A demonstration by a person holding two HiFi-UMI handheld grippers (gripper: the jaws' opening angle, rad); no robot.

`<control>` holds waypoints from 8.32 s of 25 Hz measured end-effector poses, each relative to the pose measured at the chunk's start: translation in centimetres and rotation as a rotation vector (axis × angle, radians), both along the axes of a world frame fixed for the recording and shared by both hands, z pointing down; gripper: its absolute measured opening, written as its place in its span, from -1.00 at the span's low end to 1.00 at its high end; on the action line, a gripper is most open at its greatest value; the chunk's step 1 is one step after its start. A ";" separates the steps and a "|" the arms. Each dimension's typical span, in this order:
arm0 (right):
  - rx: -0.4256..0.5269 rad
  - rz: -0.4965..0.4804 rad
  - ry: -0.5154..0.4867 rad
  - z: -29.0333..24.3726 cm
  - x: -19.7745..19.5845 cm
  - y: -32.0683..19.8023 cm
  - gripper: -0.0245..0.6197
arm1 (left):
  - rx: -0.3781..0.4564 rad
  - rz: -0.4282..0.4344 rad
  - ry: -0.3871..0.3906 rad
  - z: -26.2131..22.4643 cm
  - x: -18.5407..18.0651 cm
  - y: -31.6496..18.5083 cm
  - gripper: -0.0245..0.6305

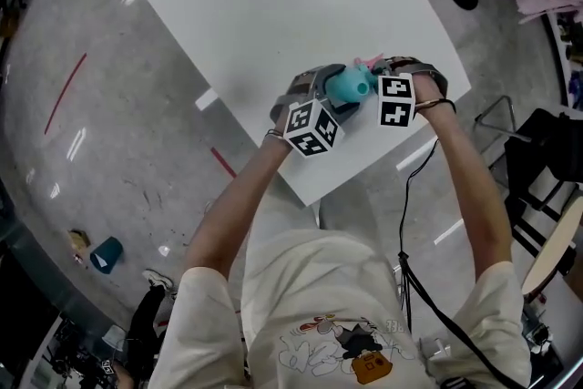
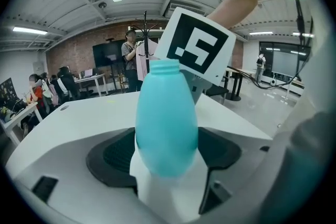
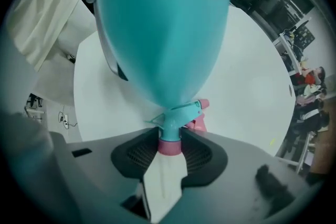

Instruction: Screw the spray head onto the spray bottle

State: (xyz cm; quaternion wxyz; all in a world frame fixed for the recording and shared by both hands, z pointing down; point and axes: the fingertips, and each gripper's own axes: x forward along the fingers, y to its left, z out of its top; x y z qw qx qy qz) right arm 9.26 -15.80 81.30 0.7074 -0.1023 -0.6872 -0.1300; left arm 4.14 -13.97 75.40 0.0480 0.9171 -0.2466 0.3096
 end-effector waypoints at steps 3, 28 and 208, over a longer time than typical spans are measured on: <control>-0.009 -0.007 -0.009 0.0 0.4 0.2 -0.50 | -0.005 0.009 -0.029 0.8 0.3 -0.1 0.21; 0.097 0.337 -0.409 -10.1 -0.6 -2.4 -0.51 | 0.044 -0.145 0.180 -5.5 -0.5 -0.9 0.31; -0.149 -0.630 -0.144 -52.2 -3.4 6.1 -0.52 | -0.209 0.185 0.041 -37.1 3.7 4.8 0.31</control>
